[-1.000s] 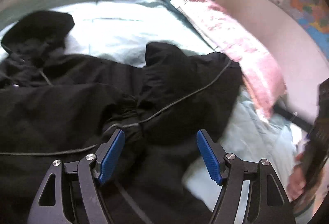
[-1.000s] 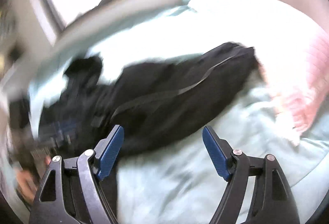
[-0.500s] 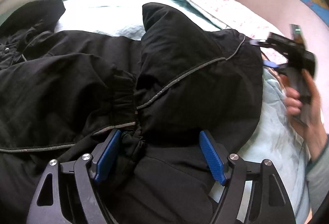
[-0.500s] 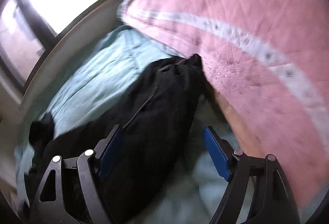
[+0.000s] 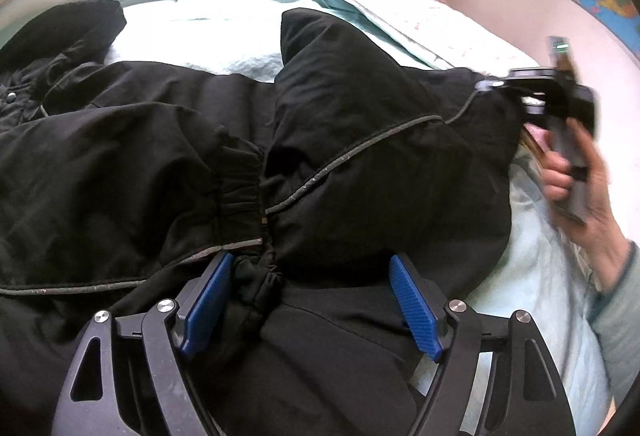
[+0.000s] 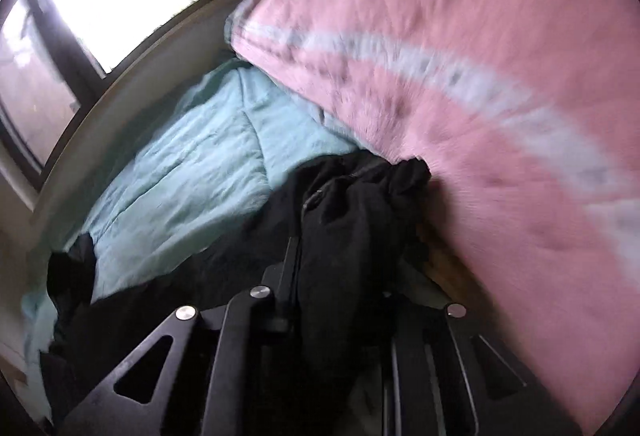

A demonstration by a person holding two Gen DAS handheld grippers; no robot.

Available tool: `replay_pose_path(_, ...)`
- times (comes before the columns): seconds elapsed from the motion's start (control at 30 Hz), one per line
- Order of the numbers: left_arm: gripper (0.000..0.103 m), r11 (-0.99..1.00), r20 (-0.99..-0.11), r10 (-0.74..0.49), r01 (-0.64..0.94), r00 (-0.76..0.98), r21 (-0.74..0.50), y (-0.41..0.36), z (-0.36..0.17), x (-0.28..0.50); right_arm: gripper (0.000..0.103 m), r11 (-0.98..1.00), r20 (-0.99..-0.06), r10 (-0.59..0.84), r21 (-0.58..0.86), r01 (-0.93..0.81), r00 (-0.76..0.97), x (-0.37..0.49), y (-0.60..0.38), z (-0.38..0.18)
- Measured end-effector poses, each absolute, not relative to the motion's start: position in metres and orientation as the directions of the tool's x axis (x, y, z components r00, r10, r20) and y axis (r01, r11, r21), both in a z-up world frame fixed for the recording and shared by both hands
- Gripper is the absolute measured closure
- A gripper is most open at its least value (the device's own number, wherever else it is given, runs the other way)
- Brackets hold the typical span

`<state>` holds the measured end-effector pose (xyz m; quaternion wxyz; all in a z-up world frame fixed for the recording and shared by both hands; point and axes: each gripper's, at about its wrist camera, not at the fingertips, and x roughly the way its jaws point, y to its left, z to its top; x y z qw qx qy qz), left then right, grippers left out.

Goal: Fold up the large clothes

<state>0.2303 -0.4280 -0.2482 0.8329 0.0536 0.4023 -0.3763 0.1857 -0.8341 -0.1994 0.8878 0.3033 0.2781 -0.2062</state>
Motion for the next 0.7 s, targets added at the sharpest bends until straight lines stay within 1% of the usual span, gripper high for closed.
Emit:
replay_pose_path(0.1,0.023,0.715,-0.725,-0.564,0.674,0.397,-0.187,-0.432,-0.244,0.228,0.085,0.772,-0.568,-0.264,0.36,0.524,0.78,0.14,-0.814,-0.159)
replay_pose_path(0.17,0.023,0.716,-0.728,-0.546,0.682,0.414,-0.15,-0.434,-0.231,0.221,0.085,0.787,-0.532,-0.307,0.324,0.525,0.789,0.104,-0.803,-0.131)
replay_pose_path(0.23,0.023,0.692,-0.682,-0.592,0.705,0.428,-0.158,-0.431,-0.208,0.208,0.086,0.798,-0.499,-0.374,0.256,0.545,0.782,0.067,-0.791,-0.106)
replay_pose_path(0.27,0.023,0.651,-0.653,-0.642,0.735,0.401,-0.188,-0.43,-0.193,0.198,0.086,0.803,-0.482,-0.4,0.225,0.552,0.779,0.046,-0.785,-0.095)
replay_pose_path(0.33,0.023,0.599,-0.637,-0.686,0.769,0.351,-0.222,-0.438,-0.176,0.186,0.086,0.811,-0.477,-0.41,0.199,0.55,0.778,0.017,-0.776,-0.087)
replay_pose_path(0.37,0.023,0.582,-0.646,-0.69,0.78,0.326,-0.229,-0.445,-0.173,0.182,0.086,0.81,-0.484,-0.419,0.181,0.557,0.768,0.005,-0.771,-0.088)
replay_pose_path(0.43,0.023,0.578,-0.693,-0.66,0.786,0.29,-0.222,-0.463,-0.182,0.18,0.086,0.803,-0.506,-0.447,0.138,0.58,0.738,-0.005,-0.761,-0.097)
replay_pose_path(0.5,0.023,0.616,-0.762,-0.591,0.758,0.263,-0.216,-0.476,-0.211,0.188,0.086,0.794,-0.53,-0.464,0.106,0.598,0.71,-0.009,-0.755,-0.113)
replay_pose_path(0.57,0.023,0.637,-0.825,-0.531,0.733,0.192,-0.24,-0.483,-0.243,0.201,0.086,0.782,-0.573,-0.45,0.118,0.612,0.685,-0.009,-0.76,-0.134)
replay_pose_path(0.6,0.023,0.64,-0.827,-0.529,0.729,0.189,-0.243,-0.483,-0.248,0.203,0.086,0.775,-0.603,-0.425,0.143,0.616,0.675,-0.007,-0.766,-0.15)
replay_pose_path(0.7,0.023,0.631,-0.81,-0.561,0.722,0.171,-0.284,-0.476,-0.237,0.207,0.086,0.746,-0.672,-0.384,0.178,0.642,0.633,-0.005,-0.784,-0.183)
